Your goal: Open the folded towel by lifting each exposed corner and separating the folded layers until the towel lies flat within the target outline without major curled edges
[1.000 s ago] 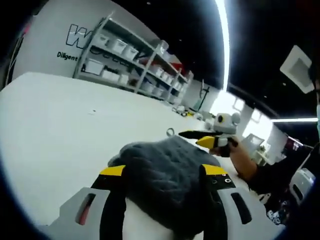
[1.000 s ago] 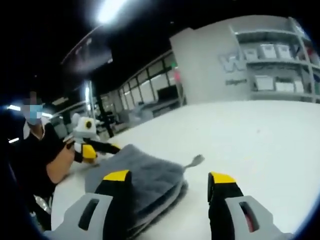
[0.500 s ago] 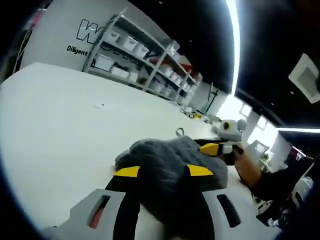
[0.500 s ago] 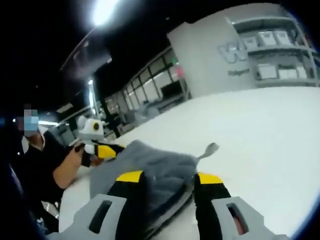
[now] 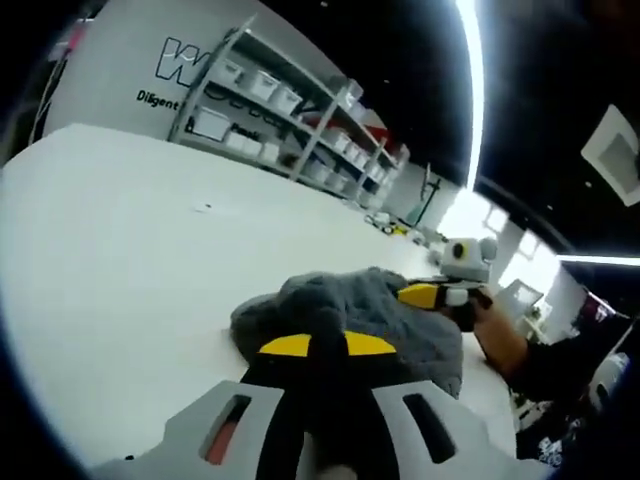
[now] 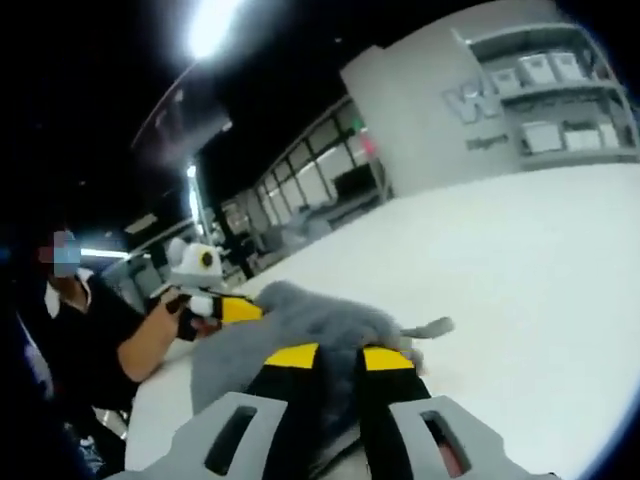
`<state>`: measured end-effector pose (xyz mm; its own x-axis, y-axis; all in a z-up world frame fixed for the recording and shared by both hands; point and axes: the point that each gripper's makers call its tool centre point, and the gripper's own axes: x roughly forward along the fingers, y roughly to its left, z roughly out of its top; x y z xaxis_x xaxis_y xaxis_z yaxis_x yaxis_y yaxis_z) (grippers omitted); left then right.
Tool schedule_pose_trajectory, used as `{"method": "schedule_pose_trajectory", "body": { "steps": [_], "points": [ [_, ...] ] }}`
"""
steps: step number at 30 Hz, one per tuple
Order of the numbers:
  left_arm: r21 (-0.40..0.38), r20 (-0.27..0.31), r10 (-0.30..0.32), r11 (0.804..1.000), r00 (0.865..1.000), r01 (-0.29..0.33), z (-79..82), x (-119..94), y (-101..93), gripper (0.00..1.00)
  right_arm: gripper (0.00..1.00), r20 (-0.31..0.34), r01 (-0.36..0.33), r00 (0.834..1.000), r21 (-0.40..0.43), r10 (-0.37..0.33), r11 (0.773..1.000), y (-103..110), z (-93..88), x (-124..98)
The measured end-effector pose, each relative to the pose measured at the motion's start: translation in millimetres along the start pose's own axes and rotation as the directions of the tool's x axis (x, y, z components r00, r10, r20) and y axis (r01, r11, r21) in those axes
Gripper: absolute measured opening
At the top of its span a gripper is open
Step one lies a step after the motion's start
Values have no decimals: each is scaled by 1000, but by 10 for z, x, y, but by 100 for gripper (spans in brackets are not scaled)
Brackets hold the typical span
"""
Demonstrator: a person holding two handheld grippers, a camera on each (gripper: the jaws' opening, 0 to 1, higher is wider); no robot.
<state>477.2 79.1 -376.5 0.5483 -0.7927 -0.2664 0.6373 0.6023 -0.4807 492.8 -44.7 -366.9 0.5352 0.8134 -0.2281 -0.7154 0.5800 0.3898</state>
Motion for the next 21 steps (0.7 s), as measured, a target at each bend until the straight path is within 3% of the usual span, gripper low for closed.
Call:
{"method": "schedule_pose_trajectory", "body": {
  "steps": [21],
  "points": [
    [-9, 50, -66, 998, 997, 66, 86, -80, -198, 5, 4, 39, -35, 999, -34, 36, 999, 141, 61, -64]
  ]
}}
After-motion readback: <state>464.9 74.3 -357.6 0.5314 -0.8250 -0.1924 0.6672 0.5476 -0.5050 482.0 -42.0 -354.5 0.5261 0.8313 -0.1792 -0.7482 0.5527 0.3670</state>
